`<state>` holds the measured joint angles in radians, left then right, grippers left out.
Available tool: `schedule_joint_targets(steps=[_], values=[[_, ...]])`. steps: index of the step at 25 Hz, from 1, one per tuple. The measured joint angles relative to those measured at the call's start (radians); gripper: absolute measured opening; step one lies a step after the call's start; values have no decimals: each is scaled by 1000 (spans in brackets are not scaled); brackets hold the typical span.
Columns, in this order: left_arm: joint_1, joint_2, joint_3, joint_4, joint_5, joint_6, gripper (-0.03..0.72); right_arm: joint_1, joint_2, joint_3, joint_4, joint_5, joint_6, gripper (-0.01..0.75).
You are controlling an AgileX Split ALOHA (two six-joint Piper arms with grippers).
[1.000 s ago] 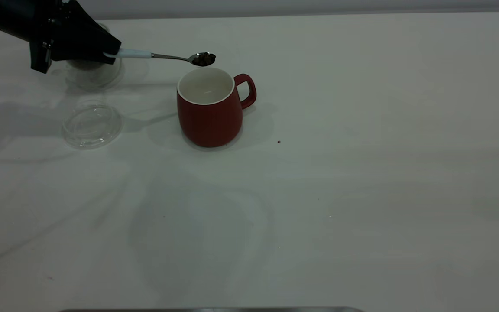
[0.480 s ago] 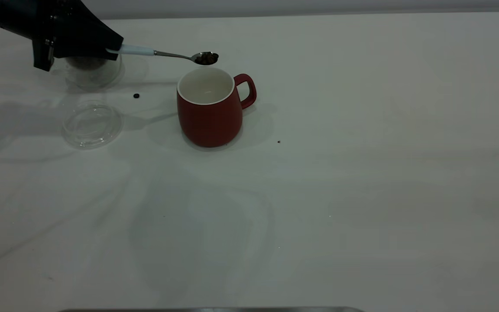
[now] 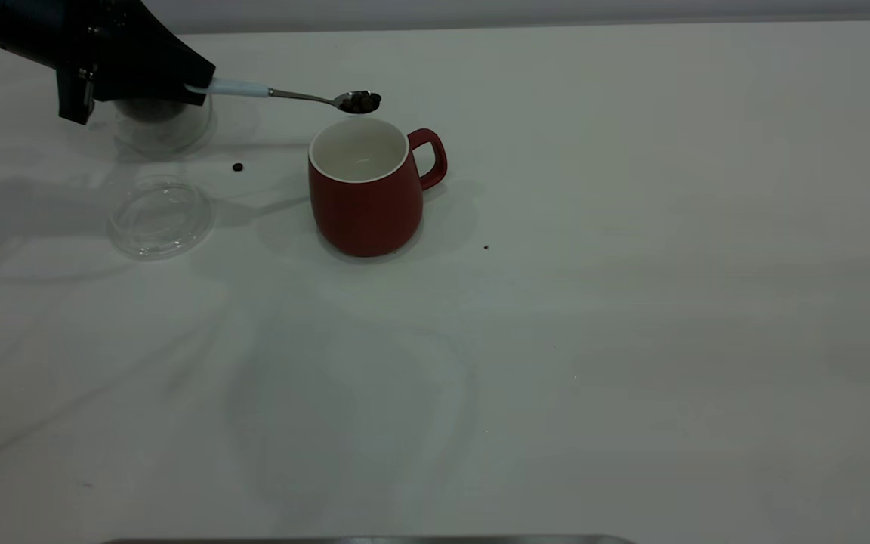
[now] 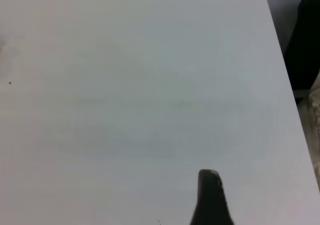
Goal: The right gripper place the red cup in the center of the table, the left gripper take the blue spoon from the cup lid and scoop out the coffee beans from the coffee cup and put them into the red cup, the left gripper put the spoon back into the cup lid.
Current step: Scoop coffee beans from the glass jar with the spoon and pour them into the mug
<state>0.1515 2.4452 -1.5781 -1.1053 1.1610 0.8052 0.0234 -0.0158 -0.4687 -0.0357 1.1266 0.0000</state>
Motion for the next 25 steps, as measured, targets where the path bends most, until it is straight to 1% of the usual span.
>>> schedule_joint_targets(steps=[16, 25], values=[[0, -60, 0, 14, 0, -9, 123, 0, 0, 0, 0, 0, 0, 574], [-25, -60, 0, 60, 0, -17, 123, 0, 0, 0, 0, 0, 0, 574]])
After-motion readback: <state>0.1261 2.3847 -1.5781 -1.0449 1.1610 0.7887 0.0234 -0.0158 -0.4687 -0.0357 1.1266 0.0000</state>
